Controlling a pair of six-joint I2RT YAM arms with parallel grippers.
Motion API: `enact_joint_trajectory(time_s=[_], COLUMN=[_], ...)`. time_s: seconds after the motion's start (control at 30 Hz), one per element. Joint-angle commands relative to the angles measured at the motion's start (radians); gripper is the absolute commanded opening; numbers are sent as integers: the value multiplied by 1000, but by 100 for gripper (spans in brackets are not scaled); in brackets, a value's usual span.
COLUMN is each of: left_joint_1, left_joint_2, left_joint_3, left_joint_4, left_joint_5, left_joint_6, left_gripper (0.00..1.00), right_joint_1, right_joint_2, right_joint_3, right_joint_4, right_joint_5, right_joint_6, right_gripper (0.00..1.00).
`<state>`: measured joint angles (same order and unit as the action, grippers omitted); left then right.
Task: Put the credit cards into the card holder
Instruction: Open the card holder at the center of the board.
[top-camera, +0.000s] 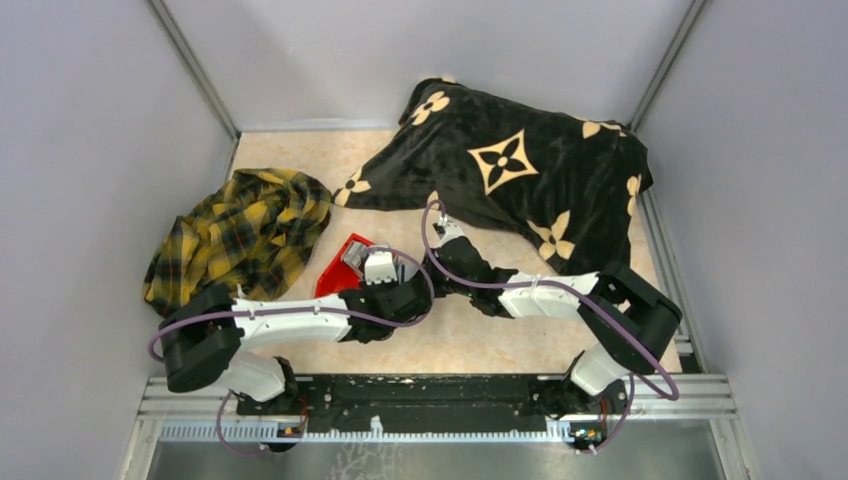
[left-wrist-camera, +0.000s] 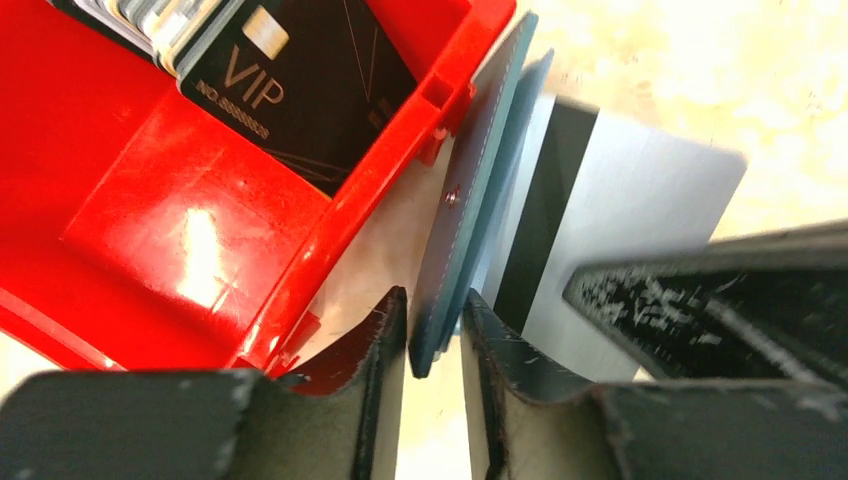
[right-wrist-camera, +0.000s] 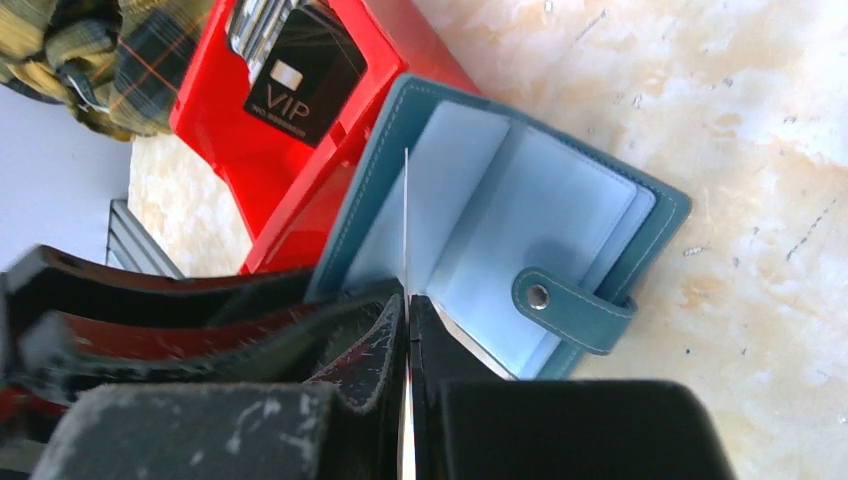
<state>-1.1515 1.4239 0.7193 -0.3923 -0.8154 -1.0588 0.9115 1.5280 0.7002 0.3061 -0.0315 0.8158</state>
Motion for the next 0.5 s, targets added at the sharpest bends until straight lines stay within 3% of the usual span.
enact_joint_trajectory(time_s=[0.0, 0.23, 0.47], left_joint_1=[-14, -17, -17], left_joint_2=[-8, -2, -35], left_joint_3=[24, -12, -110], left_joint_4=[8, 83, 336], left_joint_5=[-111, -99, -28], left_joint_6=[-66, -23, 112], left_gripper=[30, 25, 16], right_joint_1=[2, -11, -53], right_joint_2=[-6, -26, -81], right_joint_3=[-10, -30, -84], right_joint_4=[31, 30, 30], right_joint_5=[-39, -40, -43], right_joint_6=[8, 8, 8], right_gripper=[0, 0, 0])
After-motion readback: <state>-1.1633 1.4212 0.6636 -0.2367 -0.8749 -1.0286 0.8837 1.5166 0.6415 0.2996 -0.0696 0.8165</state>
